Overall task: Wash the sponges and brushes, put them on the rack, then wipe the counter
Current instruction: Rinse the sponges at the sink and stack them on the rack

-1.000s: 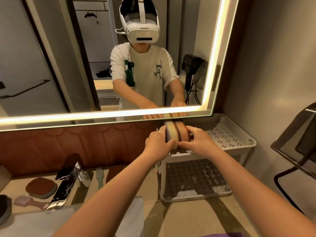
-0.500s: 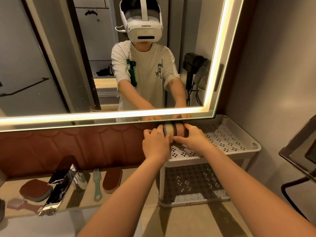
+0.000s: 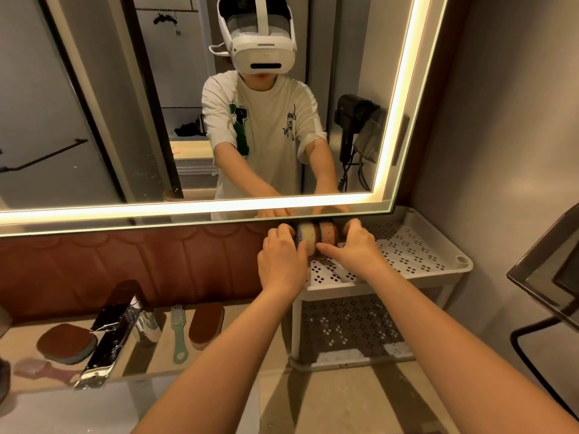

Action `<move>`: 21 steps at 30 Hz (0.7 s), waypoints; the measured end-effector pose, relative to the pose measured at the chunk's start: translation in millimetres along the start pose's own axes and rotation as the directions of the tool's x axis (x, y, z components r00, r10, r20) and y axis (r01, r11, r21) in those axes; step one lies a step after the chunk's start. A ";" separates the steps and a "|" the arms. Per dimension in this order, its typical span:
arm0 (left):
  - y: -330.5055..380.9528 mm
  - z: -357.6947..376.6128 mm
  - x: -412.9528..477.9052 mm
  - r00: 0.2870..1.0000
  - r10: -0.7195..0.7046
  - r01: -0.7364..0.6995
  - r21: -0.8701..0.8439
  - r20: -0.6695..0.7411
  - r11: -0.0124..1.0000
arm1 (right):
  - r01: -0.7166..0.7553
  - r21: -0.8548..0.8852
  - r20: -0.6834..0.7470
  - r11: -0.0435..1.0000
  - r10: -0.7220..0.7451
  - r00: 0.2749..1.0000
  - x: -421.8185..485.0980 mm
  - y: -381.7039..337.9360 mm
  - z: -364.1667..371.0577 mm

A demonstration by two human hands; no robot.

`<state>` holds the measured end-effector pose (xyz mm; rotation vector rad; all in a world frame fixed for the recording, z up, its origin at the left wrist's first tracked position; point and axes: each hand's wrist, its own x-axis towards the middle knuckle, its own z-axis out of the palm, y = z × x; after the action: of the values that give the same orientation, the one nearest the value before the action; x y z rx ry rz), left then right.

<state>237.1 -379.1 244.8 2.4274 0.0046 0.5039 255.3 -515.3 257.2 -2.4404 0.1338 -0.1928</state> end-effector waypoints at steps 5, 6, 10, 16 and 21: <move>-9.6 -33.7 -18.8 0.992 0.080 -0.066 -0.149 0.094 0.987 | 0.222 -0.072 -0.024 0.972 -0.224 0.974 -33.6 -16.2 -18.6; -12.4 -45.3 -25.1 0.984 0.119 -0.097 -0.163 0.135 0.982 | 0.258 -0.063 0.007 0.964 -0.258 0.966 -41.3 -20.6 -19.7; -28.2 -94.6 -55.9 0.906 0.275 -0.269 -0.063 0.321 0.961 | 0.352 0.012 0.153 0.936 -0.350 0.924 -79.2 -39.9 -18.3; -71.3 -145.5 -97.0 0.813 0.206 -0.256 0.017 0.544 0.967 | 0.403 0.064 0.358 0.913 -0.398 0.845 -125.3 -66.8 12.3; -119.7 -178.3 -124.5 0.756 0.062 -0.136 0.064 0.651 0.989 | 0.396 0.108 0.546 0.912 -0.387 0.743 -152.3 -88.6 62.5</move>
<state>72.7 -193.4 255.8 2.5935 -0.4081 -0.3347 120.4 -386.0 250.6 -2.4042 -0.6507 0.3507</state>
